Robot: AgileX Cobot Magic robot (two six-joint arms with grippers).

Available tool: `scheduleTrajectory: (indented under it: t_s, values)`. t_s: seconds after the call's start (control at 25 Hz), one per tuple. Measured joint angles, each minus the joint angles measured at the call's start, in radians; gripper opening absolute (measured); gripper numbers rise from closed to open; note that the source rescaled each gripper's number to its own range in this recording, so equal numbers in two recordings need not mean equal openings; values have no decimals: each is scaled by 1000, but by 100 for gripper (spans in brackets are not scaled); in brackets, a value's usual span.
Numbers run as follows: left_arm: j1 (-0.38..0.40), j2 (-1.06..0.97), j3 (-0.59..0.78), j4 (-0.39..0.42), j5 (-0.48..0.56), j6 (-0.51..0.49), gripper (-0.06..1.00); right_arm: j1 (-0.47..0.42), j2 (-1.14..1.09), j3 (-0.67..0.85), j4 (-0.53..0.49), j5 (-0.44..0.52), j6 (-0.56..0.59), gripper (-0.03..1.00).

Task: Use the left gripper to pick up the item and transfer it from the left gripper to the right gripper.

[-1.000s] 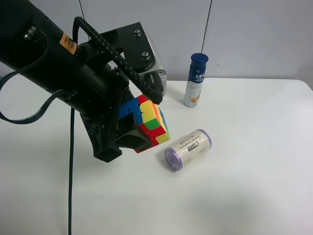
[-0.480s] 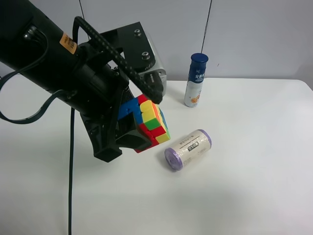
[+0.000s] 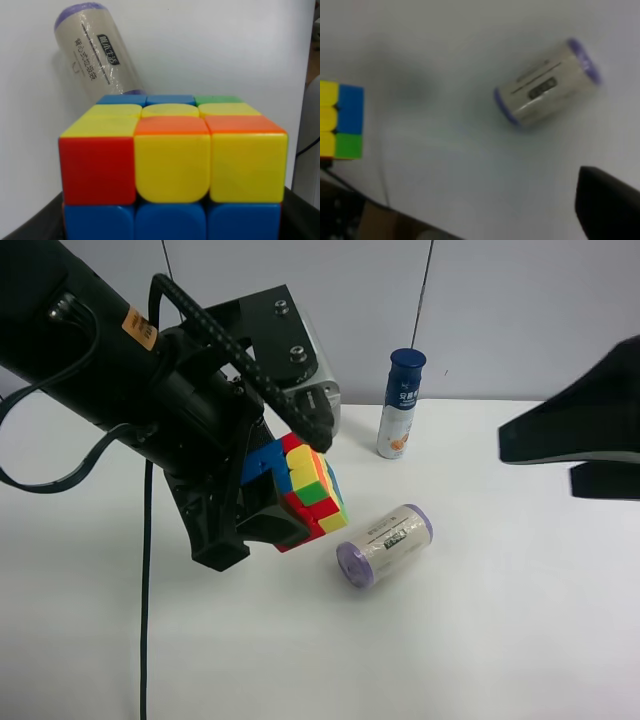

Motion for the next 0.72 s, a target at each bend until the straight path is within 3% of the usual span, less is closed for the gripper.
scheduleTrajectory:
  t_s: [0.52, 0.72]
  values:
    - [0, 0, 0, 0, -1, 5, 1, 170, 381, -2, 478, 10, -312, 100]
    - [0, 0, 0, 0, -1, 5, 1, 179, 439, -2, 538, 31, -345, 100]
